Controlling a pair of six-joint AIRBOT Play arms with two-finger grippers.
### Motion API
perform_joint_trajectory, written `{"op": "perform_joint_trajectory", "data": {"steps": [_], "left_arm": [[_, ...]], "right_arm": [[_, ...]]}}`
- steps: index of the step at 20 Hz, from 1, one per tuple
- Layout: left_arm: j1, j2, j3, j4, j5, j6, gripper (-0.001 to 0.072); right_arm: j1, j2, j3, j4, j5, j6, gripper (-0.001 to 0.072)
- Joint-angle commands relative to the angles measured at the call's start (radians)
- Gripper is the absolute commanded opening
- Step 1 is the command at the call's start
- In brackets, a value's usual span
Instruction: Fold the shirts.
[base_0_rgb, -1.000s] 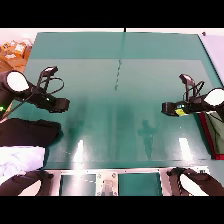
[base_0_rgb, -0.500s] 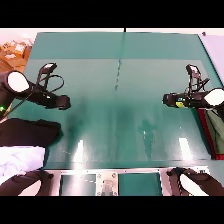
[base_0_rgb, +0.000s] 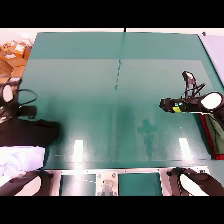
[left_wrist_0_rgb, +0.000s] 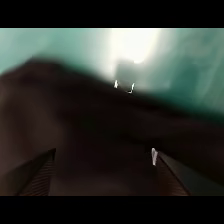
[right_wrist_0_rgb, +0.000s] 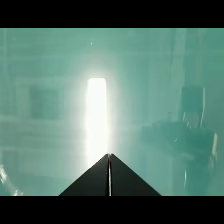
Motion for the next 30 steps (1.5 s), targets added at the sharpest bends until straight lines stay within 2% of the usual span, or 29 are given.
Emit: {"op": "perform_joint_trajectory", "data": {"steps": [1, 4, 5, 7, 8, 13, 16, 19, 22, 24, 27, 29, 30], "left_arm": [[0.158, -0.001, -0.087, 0.014, 0.031, -0.035, 0.0712], [0.179, -0.001, -0.159, -0.039, 0.144, -0.031, 0.071], [0.179, -0.001, -0.189, -0.055, 0.179, -0.02, 0.0671], [0.179, -0.001, -0.208, -0.074, 0.185, 0.025, 0.0053], [0.179, 0.0, -0.19, -0.09, 0.167, 0.05, 0.003], [0.14, 0.0, 0.137, -0.304, 0.045, 0.192, 0.0027], [-0.043, 0.001, 0.39, -0.374, -0.021, 0.202, 0.0027], [-0.285, 0.0, 0.556, -0.444, 0.017, 0.202, 0.0027], [-0.499, -0.004, 0.589, -0.46, 0.159, 0.202, 0.0027], [-0.594, -0.046, 0.588, -0.47, 0.203, 0.202, 0.0027], [-0.649, -0.164, 0.587, -0.519, 0.193, 0.203, 0.0029], [-0.649, -0.252, 0.587, -0.552, 0.126, 0.203, 0.0032], [-0.65, -0.289, 0.587, -0.552, 0.08, 0.203, 0.031]], "right_arm": [[0.001, -0.001, -0.014, 0.012, -0.003, 0.0, 0.0015], [0.001, -0.001, -0.014, 0.012, -0.02, 0.0, 0.0015], [0.001, -0.001, -0.014, 0.012, -0.02, 0.0, 0.0015], [0.001, 0.0, -0.014, 0.012, -0.019, 0.0, 0.0015], [0.001, 0.0, -0.014, 0.012, -0.019, 0.0, 0.0015], [0.0, 0.0, 0.019, 0.012, -0.01, 0.0, 0.0014], [0.0, 0.0, 0.087, 0.011, 0.036, 0.003, 0.0014], [0.0, 0.0, 0.15, 0.011, 0.082, 0.015, 0.0014], [0.0, 0.0, 0.187, 0.011, 0.097, 0.062, 0.0014], [0.0, 0.0, 0.194, 0.011, 0.097, 0.076, 0.0015], [0.0, 0.0, 0.194, 0.011, 0.097, 0.09, 0.0015], [0.0, 0.0, 0.194, 0.011, 0.098, 0.09, 0.0015], [0.0, 0.0, 0.194, 0.011, 0.099, 0.09, 0.0016]]}}
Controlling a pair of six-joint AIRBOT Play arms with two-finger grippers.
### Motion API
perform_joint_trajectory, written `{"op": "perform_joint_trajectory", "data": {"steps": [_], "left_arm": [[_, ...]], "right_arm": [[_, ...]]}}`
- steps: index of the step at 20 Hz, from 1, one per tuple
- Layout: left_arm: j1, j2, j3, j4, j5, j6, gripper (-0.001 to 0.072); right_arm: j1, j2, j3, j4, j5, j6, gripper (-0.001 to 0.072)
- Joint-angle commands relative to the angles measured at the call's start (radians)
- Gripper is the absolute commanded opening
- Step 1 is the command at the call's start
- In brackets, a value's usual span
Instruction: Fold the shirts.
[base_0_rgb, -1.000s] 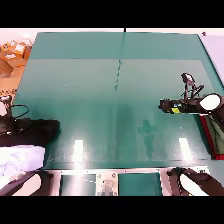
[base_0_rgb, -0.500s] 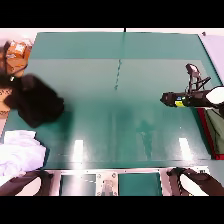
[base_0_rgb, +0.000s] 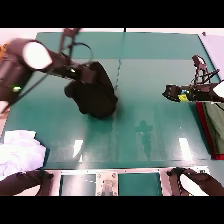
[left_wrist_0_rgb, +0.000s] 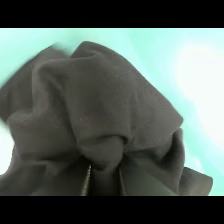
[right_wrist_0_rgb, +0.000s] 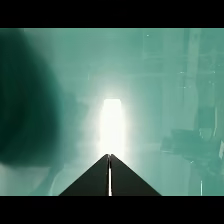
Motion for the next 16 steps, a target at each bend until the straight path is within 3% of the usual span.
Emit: {"op": "perform_joint_trajectory", "data": {"steps": [1, 2, 4, 10, 16], "left_arm": [[-0.031, -0.124, 0.006, -0.041, -0.109, 0.0, 0.0657], [-0.024, -0.145, 0.006, -0.038, -0.149, 0.0, 0.0718], [0.013, -0.162, 0.004, 0.003, -0.204, 0.0, 0.0718], [0.269, -0.176, -0.06, 0.014, -0.171, -0.027, 0.0718], [0.313, -0.323, -0.224, -0.134, 0.15, -0.021, 0.0711]], "right_arm": [[0.0, 0.0, 0.004, 0.0, 0.004, 0.009, 0.0065], [0.0, -0.002, 0.004, 0.0, 0.004, 0.01, 0.0173], [-0.002, -0.013, 0.004, -0.001, 0.003, 0.008, 0.0281], [0.0, -0.196, 0.011, 0.002, -0.036, -0.003, 0.0291], [0.001, -0.419, 0.094, 0.113, -0.058, -0.06, 0.0288]]}}
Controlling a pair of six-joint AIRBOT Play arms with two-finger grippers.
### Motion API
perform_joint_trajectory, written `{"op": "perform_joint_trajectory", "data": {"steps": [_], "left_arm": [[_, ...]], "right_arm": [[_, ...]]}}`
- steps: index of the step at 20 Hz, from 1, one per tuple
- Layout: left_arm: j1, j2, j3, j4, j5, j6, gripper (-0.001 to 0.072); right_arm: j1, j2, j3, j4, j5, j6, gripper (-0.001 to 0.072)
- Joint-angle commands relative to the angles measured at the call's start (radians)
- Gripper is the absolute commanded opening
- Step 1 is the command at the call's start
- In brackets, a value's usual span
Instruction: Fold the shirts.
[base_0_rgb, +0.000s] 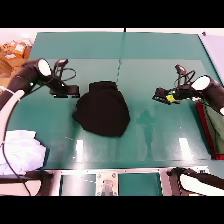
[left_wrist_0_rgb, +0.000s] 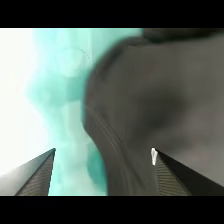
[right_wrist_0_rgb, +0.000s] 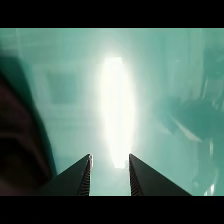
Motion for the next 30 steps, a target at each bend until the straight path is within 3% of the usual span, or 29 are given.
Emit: {"op": "perform_joint_trajectory", "data": {"steps": [1, 4, 6, 7, 9, 12, 17, 26, 27, 28, 29, 30], "left_arm": [[0.023, -0.117, -0.053, -0.167, 0.19, 0.035, 0.0711], [0.023, -0.196, -0.053, -0.424, 0.244, 0.195, 0.0711], [0.023, -0.208, -0.053, -0.518, 0.25, 0.273, 0.0709], [0.023, -0.207, -0.053, -0.534, 0.241, 0.294, 0.0604], [0.023, -0.204, -0.052, -0.537, 0.176, 0.374, 0.0049], [0.023, -0.2, -0.008, -0.443, 0.065, 0.39, 0.0029], [0.023, -0.2, 0.167, -0.264, -0.072, 0.362, 0.0029], [0.023, -0.2, 0.319, -0.229, -0.227, 0.365, 0.0029], [0.023, -0.2, 0.319, -0.229, -0.233, 0.37, 0.003], [0.023, -0.2, 0.319, -0.23, -0.24, 0.372, 0.003], [0.023, -0.2, 0.322, -0.23, -0.248, 0.371, 0.0029], [0.023, -0.2, 0.336, -0.226, -0.261, 0.371, 0.0029]], "right_arm": [[0.001, -0.108, 0.045, 0.08, -0.01, -0.055, 0.0288], [0.001, -0.144, 0.074, 0.105, -0.01, -0.08, 0.0288], [0.001, -0.164, 0.095, 0.111, -0.01, -0.08, 0.0288], [0.001, -0.175, 0.107, 0.131, -0.01, -0.08, 0.0288], [0.002, -0.204, 0.134, 0.189, -0.01, -0.089, 0.0288], [0.026, -0.267, 0.189, 0.296, -0.014, -0.152, 0.0288], [0.128, -0.437, 0.359, 0.375, -0.061, -0.151, 0.0288], [0.276, -0.779, 0.706, 0.523, -0.1, -0.146, 0.0287], [0.276, -0.798, 0.724, 0.539, -0.1, -0.147, 0.0269], [0.275, -0.808, 0.733, 0.565, -0.1, -0.147, 0.0174], [0.27, -0.808, 0.738, 0.575, -0.101, -0.148, 0.0012], [0.262, -0.807, 0.753, 0.575, -0.099, -0.165, 0.0013]]}}
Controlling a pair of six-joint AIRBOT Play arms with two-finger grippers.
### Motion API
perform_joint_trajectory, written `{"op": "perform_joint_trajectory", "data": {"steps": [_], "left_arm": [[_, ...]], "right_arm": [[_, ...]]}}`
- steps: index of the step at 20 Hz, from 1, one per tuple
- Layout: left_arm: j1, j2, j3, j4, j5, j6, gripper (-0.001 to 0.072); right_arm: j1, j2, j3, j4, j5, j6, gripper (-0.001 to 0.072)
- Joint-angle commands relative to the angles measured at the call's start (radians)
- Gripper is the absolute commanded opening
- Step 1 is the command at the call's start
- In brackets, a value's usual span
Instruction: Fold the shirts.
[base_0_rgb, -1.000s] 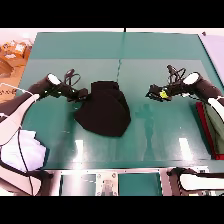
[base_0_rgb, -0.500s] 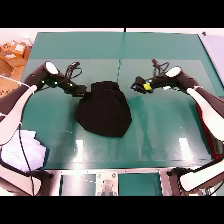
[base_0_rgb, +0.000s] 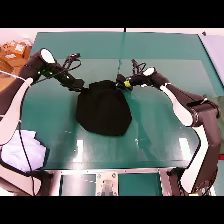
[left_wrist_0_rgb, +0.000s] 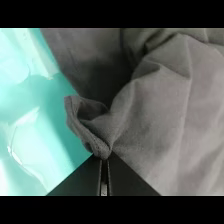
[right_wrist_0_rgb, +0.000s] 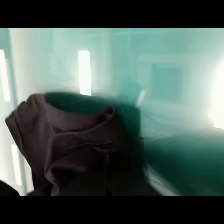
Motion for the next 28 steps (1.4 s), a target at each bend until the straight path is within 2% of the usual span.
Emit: {"op": "perform_joint_trajectory", "data": {"steps": [1, 5, 7, 10, 11, 12, 14, 15, 17, 20, 27, 28], "left_arm": [[0.0, 0.002, 0.044, 0.008, -0.049, 0.004, 0.0029], [0.0, 0.077, 0.153, 0.073, -0.082, -0.017, 0.0029], [0.0, 0.126, 0.159, 0.12, -0.098, -0.029, 0.0029], [0.0, 0.161, 0.159, 0.148, -0.179, -0.058, 0.0029], [0.0, 0.161, 0.158, 0.144, -0.211, -0.06, 0.0029], [0.0, 0.159, 0.143, 0.148, -0.237, -0.077, 0.0029], [0.0, 0.158, 0.047, 0.158, -0.269, -0.087, 0.0029], [0.0, 0.158, -0.026, 0.157, -0.274, -0.087, 0.0029], [0.0, 0.162, -0.205, 0.158, -0.269, -0.086, 0.0029], [0.0, 0.162, -0.403, 0.161, -0.188, -0.066, 0.0029], [0.0, 0.161, -0.509, 0.161, -0.101, -0.021, 0.0029], [0.0, 0.161, -0.508, 0.161, -0.087, -0.021, 0.0029]], "right_arm": [[-0.013, -0.028, 0.069, 0.046, 0.008, -0.033, 0.0013], [-0.085, 0.069, 0.144, 0.037, 0.059, -0.048, 0.0011], [-0.109, 0.128, 0.144, -0.028, 0.081, -0.05, 0.0011], [-0.126, 0.179, 0.143, -0.089, 0.16, -0.046, 0.0012], [-0.126, 0.179, 0.142, -0.094, 0.183, -0.006, 0.0014], [-0.123, 0.171, 0.135, -0.105, 0.193, 0.027, 0.0056], [-0.109, 0.137, 0.097, -0.104, 0.198, 0.029, 0.0403], [-0.105, 0.116, 0.082, -0.103, 0.198, 0.025, 0.0428], [-0.095, 0.068, 0.069, -0.103, 0.202, 0.026, 0.0428], [-0.062, 0.007, 0.068, -0.07, 0.171, 0.026, 0.0428], [0.031, -0.103, 0.119, 0.105, 0.014, 0.025, 0.0426], [0.041, -0.117, 0.134, 0.129, 0.003, 0.025, 0.0405]]}}
